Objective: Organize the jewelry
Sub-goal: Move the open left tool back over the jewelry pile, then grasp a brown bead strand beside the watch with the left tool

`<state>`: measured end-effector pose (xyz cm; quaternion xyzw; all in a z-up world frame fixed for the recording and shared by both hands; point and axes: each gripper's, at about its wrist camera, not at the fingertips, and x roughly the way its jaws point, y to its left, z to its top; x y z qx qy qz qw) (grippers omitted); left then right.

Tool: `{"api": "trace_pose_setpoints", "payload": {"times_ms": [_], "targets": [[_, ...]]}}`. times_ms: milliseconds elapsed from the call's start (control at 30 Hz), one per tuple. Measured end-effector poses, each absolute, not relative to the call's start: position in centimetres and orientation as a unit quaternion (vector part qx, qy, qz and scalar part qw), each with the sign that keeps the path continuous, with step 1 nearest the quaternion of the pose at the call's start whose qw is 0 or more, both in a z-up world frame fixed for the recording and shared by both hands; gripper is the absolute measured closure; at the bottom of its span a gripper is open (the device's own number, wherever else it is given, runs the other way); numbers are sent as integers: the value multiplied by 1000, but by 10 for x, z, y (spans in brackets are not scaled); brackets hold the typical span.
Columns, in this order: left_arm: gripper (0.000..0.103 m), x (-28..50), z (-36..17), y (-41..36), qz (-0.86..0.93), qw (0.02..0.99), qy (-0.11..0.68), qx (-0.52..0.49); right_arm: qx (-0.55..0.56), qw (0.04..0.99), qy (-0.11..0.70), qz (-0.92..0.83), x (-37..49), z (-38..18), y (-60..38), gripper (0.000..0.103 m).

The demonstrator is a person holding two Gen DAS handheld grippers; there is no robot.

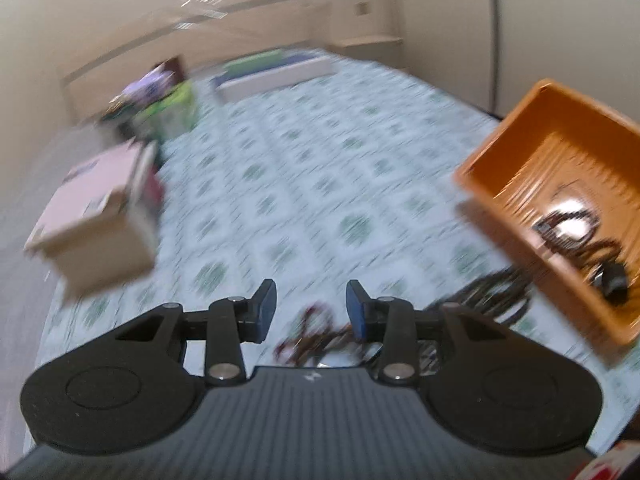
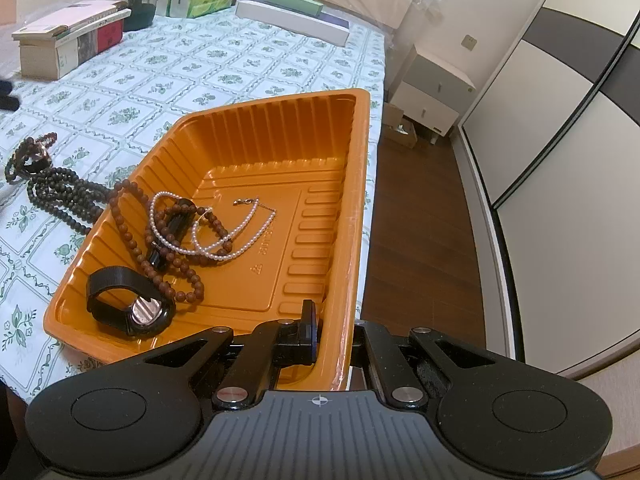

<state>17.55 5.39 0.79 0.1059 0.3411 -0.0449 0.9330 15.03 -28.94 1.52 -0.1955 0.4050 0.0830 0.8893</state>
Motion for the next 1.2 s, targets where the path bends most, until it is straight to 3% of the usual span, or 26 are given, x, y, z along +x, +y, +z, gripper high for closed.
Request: {"api": "trace_pose_setpoints", "payload": {"times_ms": [333, 600, 767, 1200], "targets": [[69, 143, -43, 52, -59, 923, 362, 115, -197, 889, 405, 83, 150, 15, -289, 100], [81, 151, -69, 22, -79, 912, 370, 160, -198, 889, 405, 83, 151, 15, -289, 100], [93, 157, -72, 17, -64, 910, 363, 189, -197, 888, 406, 82, 151, 13, -290, 100], [97, 146, -43, 22, -61, 918, 338, 199, -198, 889, 405, 83, 151, 12, -290, 100]]}}
